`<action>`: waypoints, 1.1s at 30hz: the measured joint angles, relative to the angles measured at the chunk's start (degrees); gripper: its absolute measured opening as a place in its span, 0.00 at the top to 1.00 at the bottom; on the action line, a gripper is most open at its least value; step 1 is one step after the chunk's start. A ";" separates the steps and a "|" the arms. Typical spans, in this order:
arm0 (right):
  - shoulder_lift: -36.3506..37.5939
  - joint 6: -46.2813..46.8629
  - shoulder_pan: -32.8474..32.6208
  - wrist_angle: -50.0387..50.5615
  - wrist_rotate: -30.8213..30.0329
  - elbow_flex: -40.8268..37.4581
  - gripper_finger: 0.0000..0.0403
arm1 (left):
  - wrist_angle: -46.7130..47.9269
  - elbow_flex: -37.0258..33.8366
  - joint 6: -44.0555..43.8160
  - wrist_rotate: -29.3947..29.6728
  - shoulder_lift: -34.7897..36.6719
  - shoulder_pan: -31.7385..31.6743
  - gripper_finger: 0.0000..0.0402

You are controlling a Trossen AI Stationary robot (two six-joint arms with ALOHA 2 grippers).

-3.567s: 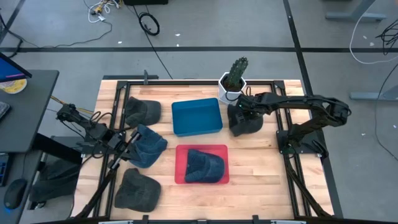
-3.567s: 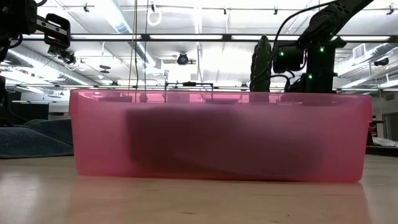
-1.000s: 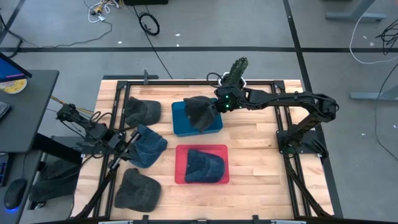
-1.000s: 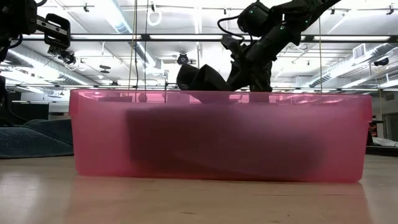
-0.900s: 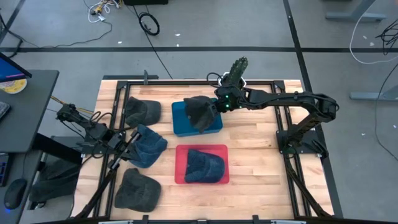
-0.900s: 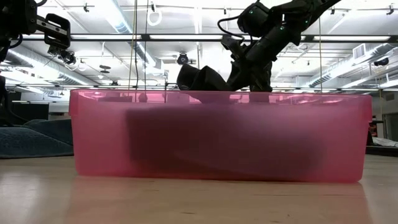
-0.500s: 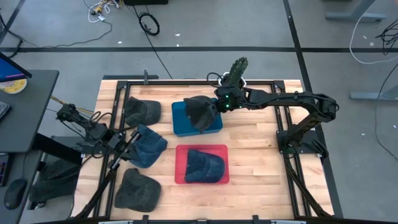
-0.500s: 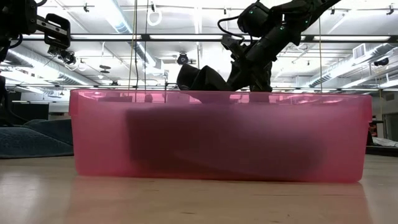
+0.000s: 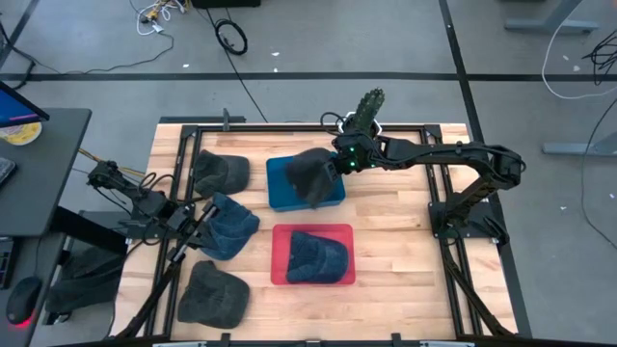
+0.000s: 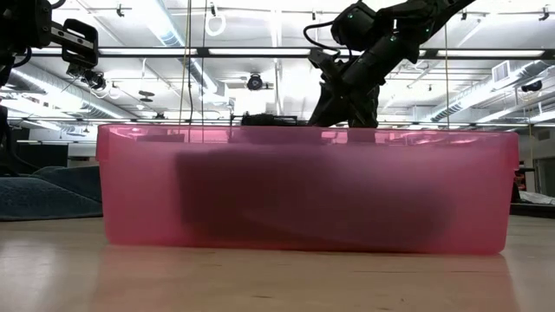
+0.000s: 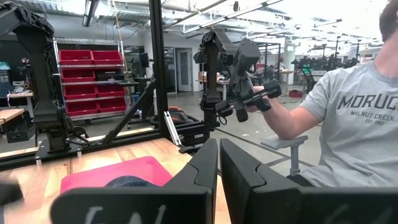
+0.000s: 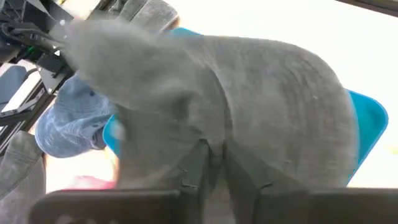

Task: Pick & Place hat
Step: Put the right black cap into the blue bin, then put the bottom black cap into the blue bin

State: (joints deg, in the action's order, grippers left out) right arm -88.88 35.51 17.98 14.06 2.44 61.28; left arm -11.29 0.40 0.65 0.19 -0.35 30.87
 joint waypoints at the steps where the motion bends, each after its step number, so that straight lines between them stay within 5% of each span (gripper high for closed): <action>1: 0.00 0.00 0.00 -0.02 0.00 0.01 0.81 | 0.02 0.00 0.00 0.00 -0.01 0.01 0.95; 14: 2.44 -2.47 0.85 -4.52 1.31 0.04 0.55 | 0.00 0.00 0.01 0.00 -0.01 0.00 0.95; 33: 6.76 -1.95 0.97 -6.76 1.67 0.04 0.52 | 0.02 0.02 0.01 0.00 0.00 0.02 0.95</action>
State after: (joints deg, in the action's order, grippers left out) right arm -82.13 33.56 18.94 7.30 4.11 61.32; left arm -11.27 0.42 0.66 0.19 -0.35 30.89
